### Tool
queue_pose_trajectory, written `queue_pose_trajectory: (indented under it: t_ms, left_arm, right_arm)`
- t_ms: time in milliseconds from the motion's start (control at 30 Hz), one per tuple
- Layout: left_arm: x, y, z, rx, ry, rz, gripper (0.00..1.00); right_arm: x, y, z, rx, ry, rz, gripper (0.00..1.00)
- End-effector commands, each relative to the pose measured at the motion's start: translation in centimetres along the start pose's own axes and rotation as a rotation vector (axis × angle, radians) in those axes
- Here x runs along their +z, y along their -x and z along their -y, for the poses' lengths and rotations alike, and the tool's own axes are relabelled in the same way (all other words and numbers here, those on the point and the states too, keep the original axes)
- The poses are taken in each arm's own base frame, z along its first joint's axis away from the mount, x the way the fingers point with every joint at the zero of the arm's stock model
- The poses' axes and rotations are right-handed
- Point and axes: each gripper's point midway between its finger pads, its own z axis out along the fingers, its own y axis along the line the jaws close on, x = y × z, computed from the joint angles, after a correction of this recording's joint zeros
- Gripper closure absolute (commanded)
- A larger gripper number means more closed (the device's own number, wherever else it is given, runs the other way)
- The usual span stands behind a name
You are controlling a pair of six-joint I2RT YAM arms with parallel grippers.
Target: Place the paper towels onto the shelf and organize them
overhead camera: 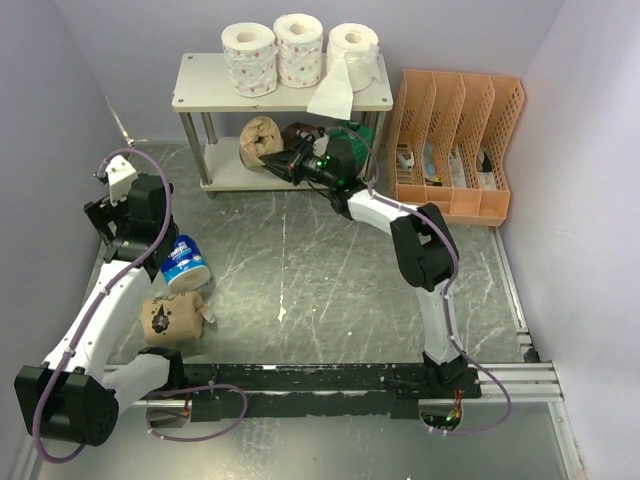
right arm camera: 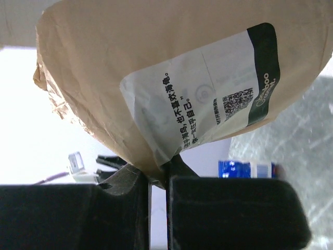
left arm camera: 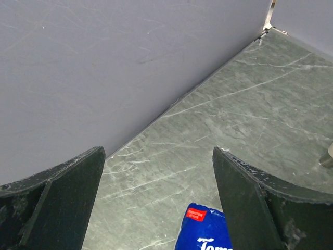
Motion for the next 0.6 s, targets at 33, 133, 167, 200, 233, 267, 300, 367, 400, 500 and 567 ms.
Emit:
queue_pose_trajectory:
  t_ms: [33,133,167,200,233,267,300,367,400,500,567]
  left_arm:
    - [0.4,0.6,-0.2,-0.002,0.034,0.013,0.04]
    - [0.5,0.4,0.0,0.008,0.032,0.006,0.04]
    - [0.6,0.4,0.0,0.009,0.031,0.006,0.04]
    - [0.6,0.3,0.1,0.011,0.030,0.006,0.04]
    - [0.6,0.3,0.1,0.012,0.029,0.005,0.04]
    - [0.6,0.2,0.1,0.013,0.030,0.005,0.04]
    - [0.7,0.1,0.2,0.018,0.031,0.004,0.04]
    - [0.8,-0.1,0.3,0.026,0.033,-0.001,0.04]
    - [0.8,-0.2,0.4,0.029,0.032,-0.004,0.04]
    - [0.9,-0.2,0.5,0.033,0.032,-0.009,0.04]
    - [0.9,-0.2,0.4,0.033,0.036,-0.009,0.04]
  right_arm:
    - [2.2,3.6,-2.1,-0.053,0.165,0.120,1.00]
    - [2.7,4.4,-0.4,-0.062,0.143,0.154,1.00]
    - [2.9,4.7,0.4,-0.050,0.120,0.162,1.00]
    - [3.0,5.0,1.0,-0.038,0.109,0.174,1.00]
    - [3.2,5.2,1.4,-0.026,0.102,0.182,1.00]
    - [3.3,5.3,1.7,-0.022,0.098,0.185,1.00]
    - [3.4,5.4,1.9,-0.025,0.094,0.187,1.00]
    - [3.5,5.6,2.3,-0.034,0.079,0.190,1.00]
    - [3.5,5.9,2.5,-0.032,0.070,0.198,1.00]
    - [3.2,6.5,3.2,-0.038,0.050,0.218,1.00]
    - [2.9,6.8,3.8,-0.032,0.028,0.225,1.00]
